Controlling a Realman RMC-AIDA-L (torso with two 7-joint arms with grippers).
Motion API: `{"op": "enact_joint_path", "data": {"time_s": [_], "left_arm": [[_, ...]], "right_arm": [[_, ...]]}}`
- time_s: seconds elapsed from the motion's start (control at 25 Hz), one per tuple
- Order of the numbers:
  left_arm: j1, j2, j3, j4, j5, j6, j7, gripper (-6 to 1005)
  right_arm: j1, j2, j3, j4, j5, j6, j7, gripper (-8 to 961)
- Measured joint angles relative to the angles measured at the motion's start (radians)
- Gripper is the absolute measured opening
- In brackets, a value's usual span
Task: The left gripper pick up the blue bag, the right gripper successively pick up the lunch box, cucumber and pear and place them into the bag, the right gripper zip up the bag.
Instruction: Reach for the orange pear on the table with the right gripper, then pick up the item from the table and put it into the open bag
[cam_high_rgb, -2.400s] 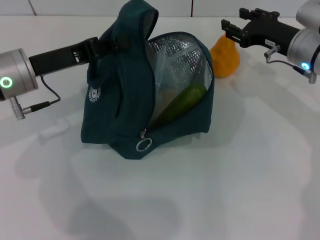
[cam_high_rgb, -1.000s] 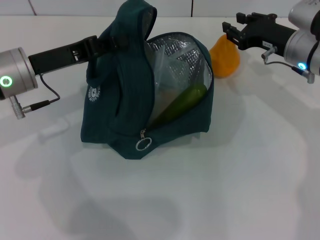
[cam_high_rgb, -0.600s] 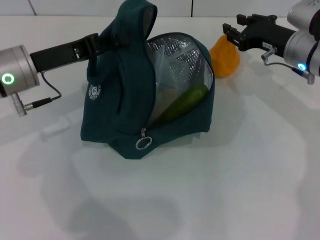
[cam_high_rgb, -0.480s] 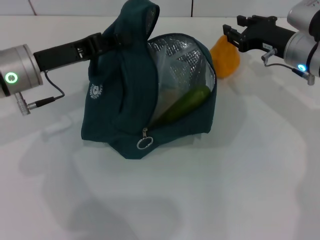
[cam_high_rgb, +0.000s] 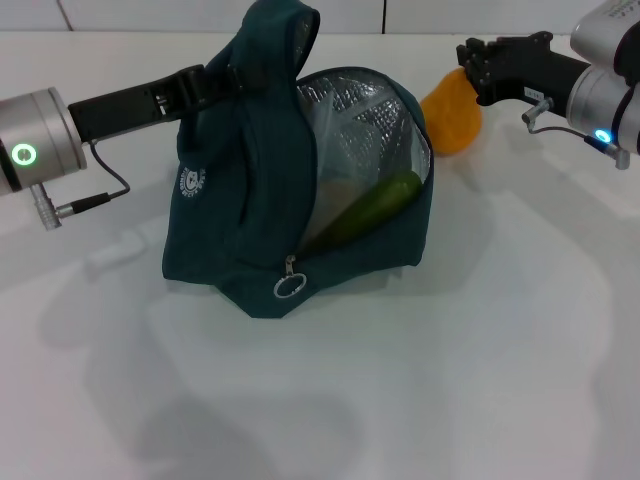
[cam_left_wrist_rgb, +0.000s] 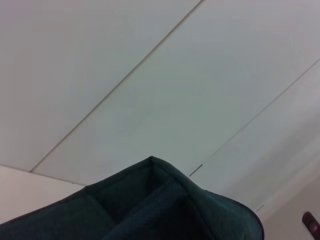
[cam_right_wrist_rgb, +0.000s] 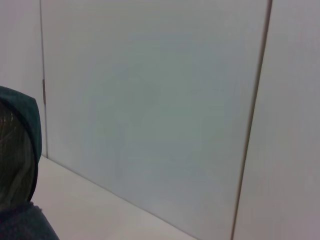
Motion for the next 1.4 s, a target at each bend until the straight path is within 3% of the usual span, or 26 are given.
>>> {"op": "enact_joint_path", "data": {"time_s": [0.24, 0.44, 0.88, 1.4], "left_arm": [[0.000, 0.000, 0.000, -0.002, 0.000, -0.012, 0.000, 41], [0.000, 0.000, 0.000, -0.002, -0.001, -0.014, 0.001, 41], [0.012, 0.000, 0.001, 0.003, -0.025, 0.001, 0.000, 42], [0.013, -0.005, 0.005, 0.005, -0.080, 0.096, 0.001, 42]], "right_arm": [[0.000, 0.000, 0.000, -0.003, 0.000, -0.002, -0.008, 30], [-0.019, 0.000, 0.006, -0.025, 0.000, -0.015, -0.010, 30], [-0.215, -0.016, 0.010, -0.256, 0.002, -0.175, 0.060, 31], [-0.258, -0.019, 0.015, -0.334, 0.002, -0.358, 0.066, 31]]}}
